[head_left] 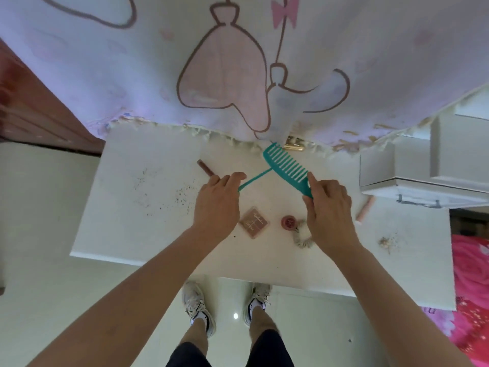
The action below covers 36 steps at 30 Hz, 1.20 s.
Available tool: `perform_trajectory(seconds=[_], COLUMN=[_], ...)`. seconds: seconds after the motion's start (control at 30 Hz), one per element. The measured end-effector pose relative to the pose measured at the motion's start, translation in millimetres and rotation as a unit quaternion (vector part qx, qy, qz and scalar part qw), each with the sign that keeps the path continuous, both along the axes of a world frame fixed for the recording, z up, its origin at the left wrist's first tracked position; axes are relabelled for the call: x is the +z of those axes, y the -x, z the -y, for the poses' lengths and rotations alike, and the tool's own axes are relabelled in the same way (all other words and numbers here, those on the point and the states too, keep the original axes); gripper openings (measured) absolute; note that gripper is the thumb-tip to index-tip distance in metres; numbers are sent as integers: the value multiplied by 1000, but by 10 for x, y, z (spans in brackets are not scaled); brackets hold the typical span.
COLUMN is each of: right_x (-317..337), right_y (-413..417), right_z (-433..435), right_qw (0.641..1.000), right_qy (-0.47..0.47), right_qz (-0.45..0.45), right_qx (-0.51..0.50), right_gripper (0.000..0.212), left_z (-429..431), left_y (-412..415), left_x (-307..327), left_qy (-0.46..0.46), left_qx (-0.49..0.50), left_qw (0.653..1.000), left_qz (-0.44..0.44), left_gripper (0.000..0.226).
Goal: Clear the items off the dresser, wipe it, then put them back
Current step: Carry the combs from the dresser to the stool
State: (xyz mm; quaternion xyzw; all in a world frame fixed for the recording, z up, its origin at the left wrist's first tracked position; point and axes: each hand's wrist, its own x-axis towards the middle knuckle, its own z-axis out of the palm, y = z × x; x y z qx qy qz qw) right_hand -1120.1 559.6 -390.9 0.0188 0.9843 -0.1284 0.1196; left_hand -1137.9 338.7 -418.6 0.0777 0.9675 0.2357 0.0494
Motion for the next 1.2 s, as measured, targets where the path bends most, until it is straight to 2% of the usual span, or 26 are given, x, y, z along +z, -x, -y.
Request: perform_trajectory(seconds=[0.1,0.27,0.4,0.5,0.67,0.8,0.9,1.0,1.13,1.2], right_x=[342,829,1087,1208,1461,1670,1833,1989,2031,1968], right_y=[-47,-73,-14,2,-388,-1031,-1605,-2248,-3021,-3288], right_z=[6,182,588,1219,2673,3969,4995,5964,6938,7327], right_qw=[1000,994,981,959,896,833,784,731,678,652], right_qy=[8,100,140,157,228,280,289,302,325,314], right_qz=[0,-23,-55,-44,-55,-66,-65,-64,-47,-36], right_qx=[-2,24,123,231,378,472,545,609,657,689], right_gripper=[49,50,50,51,48,44,44,46,43,42], left_z=[181,730,1274,1757,2658,3430,3997,4441,4858,5054], left_y=[-59,-277,-674,-1224,-2439,-3507,-4332,-5122,-5908,-6192], left_x=[414,1038,1448,1704,2067,2300,2445,2527,2495,2414], left_qy=[-30,-13,-12,-3,5,51,68,69,75,73], left_qx=[29,111,214,311,473,547,604,657,710,738], left_qw=[999,991,971,942,864,797,749,700,652,624], left_qz=[-29,-69,-103,-125,-173,-251,-262,-270,-255,-247], left_gripper=[31,19,12,11,15,14,8,17,7,12])
